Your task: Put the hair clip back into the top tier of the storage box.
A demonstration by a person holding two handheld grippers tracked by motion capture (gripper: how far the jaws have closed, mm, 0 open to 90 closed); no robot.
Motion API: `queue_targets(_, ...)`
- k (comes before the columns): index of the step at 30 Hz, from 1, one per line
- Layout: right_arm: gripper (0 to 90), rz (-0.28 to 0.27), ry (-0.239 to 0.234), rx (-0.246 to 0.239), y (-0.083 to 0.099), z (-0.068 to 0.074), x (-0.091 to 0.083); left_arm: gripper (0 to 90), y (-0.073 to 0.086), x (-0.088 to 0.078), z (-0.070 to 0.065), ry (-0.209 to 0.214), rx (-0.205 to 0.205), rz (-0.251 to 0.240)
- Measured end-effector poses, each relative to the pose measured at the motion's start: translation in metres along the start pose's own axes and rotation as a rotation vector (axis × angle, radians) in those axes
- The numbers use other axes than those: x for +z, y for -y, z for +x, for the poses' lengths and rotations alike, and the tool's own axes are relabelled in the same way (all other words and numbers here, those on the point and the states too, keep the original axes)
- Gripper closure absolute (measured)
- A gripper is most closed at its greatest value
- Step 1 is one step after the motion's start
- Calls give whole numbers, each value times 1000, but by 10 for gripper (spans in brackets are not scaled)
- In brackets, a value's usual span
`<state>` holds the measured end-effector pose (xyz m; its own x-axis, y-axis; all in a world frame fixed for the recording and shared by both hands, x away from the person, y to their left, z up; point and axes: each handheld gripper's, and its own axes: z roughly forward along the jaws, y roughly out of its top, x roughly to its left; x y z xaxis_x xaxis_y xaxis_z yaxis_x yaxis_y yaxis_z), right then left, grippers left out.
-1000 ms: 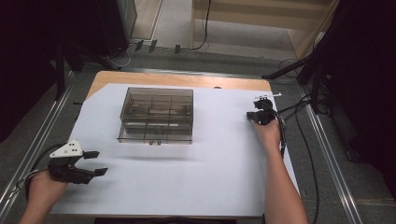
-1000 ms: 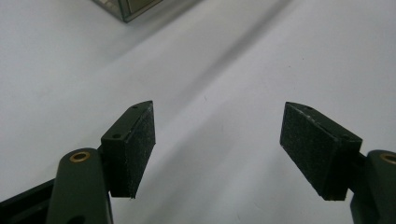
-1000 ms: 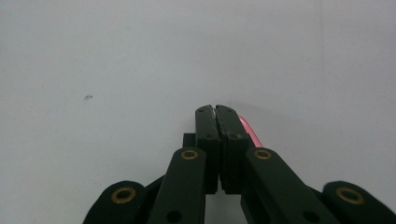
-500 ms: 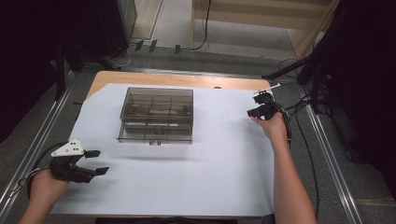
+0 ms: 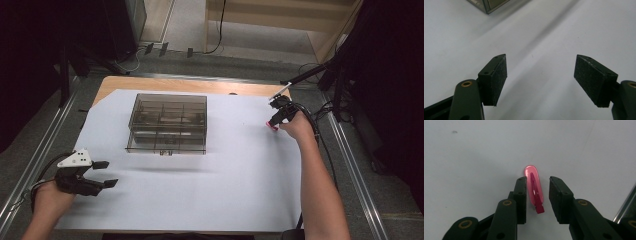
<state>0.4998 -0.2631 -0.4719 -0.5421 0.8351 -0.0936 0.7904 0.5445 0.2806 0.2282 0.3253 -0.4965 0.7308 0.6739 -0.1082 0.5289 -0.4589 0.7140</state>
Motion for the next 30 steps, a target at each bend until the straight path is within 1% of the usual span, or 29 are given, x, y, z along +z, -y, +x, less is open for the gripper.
queue_targets(1,671,14,-4,-4,0,0,3,280,0,0,0,0,1,0)
queue_targets(2,665,17,-7,-17,0,-1,5,280,0,-1,0,-2,1,3)
queue_targets(6,659,32,-22,-11,-2,-1,11,280,1,0,0,-2,-1,7)
queue_targets(8,661,28,-32,5,-3,-2,12,280,0,1,0,0,-1,8)
queue_targets(11,671,23,-64,34,-2,-7,13,280,-1,2,-1,3,1,9)
queue_targets(12,672,11,-79,46,-1,-9,14,280,-1,2,-2,3,2,11)
queue_targets(13,677,10,-90,60,0,-10,13,280,-1,3,-2,5,7,12)
queue_targets(14,688,3,-99,85,1,-12,14,280,-1,3,-2,5,9,14)
queue_targets(16,706,14,-92,99,-1,-12,13,280,-1,3,-2,7,10,11)
queue_targets(17,711,13,-81,87,-1,-11,14,280,-1,3,-2,7,9,11)
queue_targets(19,724,23,-66,81,-2,-8,13,280,-1,3,-1,7,7,13)
queue_targets(22,768,26,-67,91,-3,-8,13,280,-1,3,-1,9,10,12)
queue_targets(24,770,35,-63,95,-4,-7,13,280,-1,3,-1,11,11,11)
queue_targets(30,771,35,-57,105,-5,-6,13,280,-2,5,-1,13,12,13)
